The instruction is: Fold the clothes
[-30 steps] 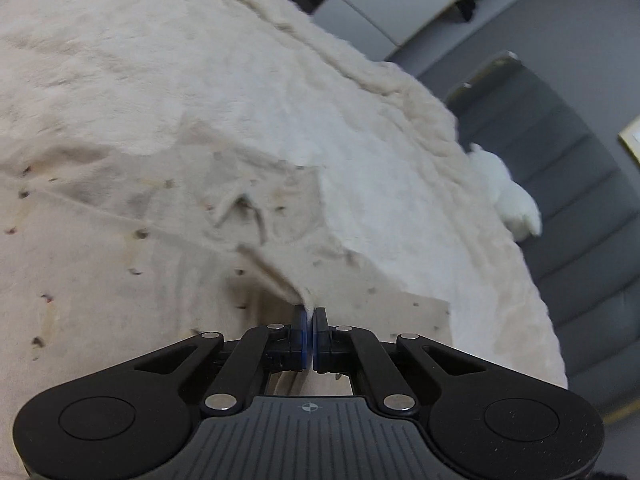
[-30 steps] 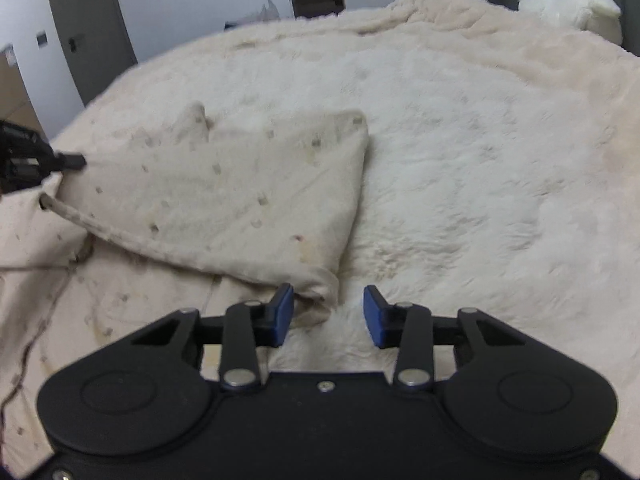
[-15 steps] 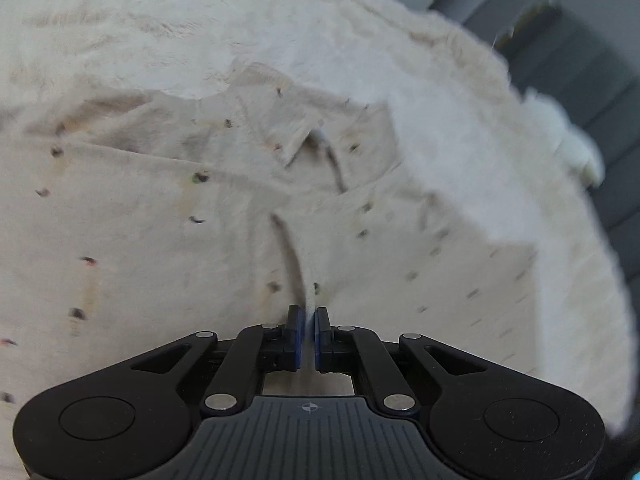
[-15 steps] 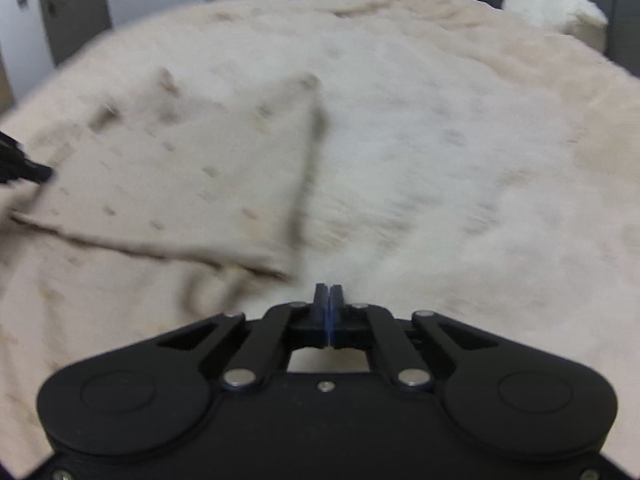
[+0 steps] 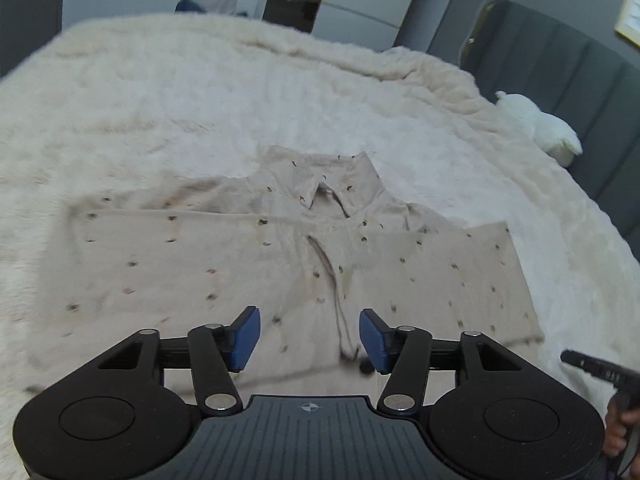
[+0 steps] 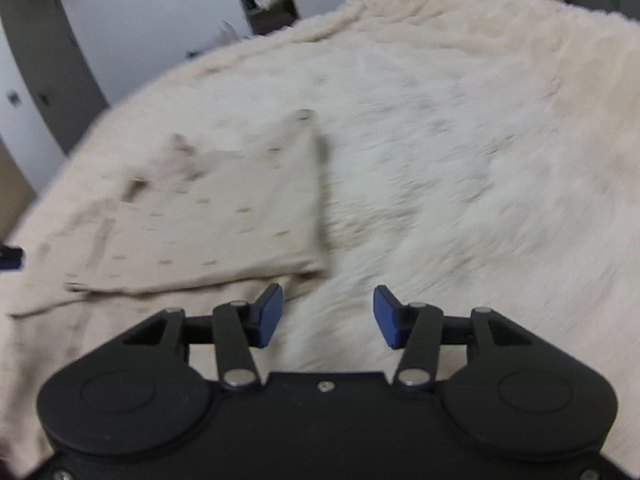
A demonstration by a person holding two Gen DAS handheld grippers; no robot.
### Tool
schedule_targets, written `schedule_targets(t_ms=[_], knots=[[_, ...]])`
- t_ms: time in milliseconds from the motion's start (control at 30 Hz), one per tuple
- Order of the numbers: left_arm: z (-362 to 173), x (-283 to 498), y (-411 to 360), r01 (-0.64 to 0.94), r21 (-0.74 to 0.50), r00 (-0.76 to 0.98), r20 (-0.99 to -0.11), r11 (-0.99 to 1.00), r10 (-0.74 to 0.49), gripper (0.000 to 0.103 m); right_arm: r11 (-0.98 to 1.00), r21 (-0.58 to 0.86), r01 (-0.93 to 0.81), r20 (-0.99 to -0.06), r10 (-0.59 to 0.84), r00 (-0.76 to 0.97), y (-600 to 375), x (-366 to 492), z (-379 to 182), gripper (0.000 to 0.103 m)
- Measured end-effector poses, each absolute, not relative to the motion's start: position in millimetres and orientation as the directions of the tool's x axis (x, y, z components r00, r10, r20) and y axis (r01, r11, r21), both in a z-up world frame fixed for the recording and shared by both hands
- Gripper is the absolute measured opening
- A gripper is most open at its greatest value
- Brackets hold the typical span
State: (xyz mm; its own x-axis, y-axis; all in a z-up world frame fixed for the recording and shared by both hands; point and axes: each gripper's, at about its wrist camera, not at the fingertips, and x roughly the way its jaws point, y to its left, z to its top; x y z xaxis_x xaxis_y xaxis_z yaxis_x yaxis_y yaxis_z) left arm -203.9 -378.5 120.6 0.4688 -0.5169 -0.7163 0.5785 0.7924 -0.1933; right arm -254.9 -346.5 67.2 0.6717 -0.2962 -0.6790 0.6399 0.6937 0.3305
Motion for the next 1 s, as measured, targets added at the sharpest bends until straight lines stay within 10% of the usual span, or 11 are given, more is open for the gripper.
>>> schedule_targets(t_ms=[333,733,833,900,1000], knots=[[113,-218,-474,0.661,-0.222,0.370,-0.735,0.717,-0.569,0.053,0.557,0.543,0.628,-0.623,-0.235,0.746,-372,-293,60,0.050],[84,-210,-780,0.831,-0.087,0.192,-0.883,0.550,-0.429,0.049,0.433,0.751,0.498,-0.486,-0.149,0.861,-438,-273,16,0.044],[55,-200,-823,0.832,-0.024,0.201,-0.918,0.555,-0.341,0.034,0.454,0.743,0.492,-0.505,-0.102,0.857,-444,-247,9,0.042],[42,-197,-834,0.840,0.010,0.212,-0.926,0.542,-0.313,0.003,0.479,0.722,0.498,-0.535,-0.070,0.842,-447,-227,4,0.040],[35,-195,-838,0.855,0.033,0.238,-0.911,0.518,-0.335,0.000,0.509,0.710,0.486,-0.560,-0.011,0.829,-449,-215,-1,0.003]])
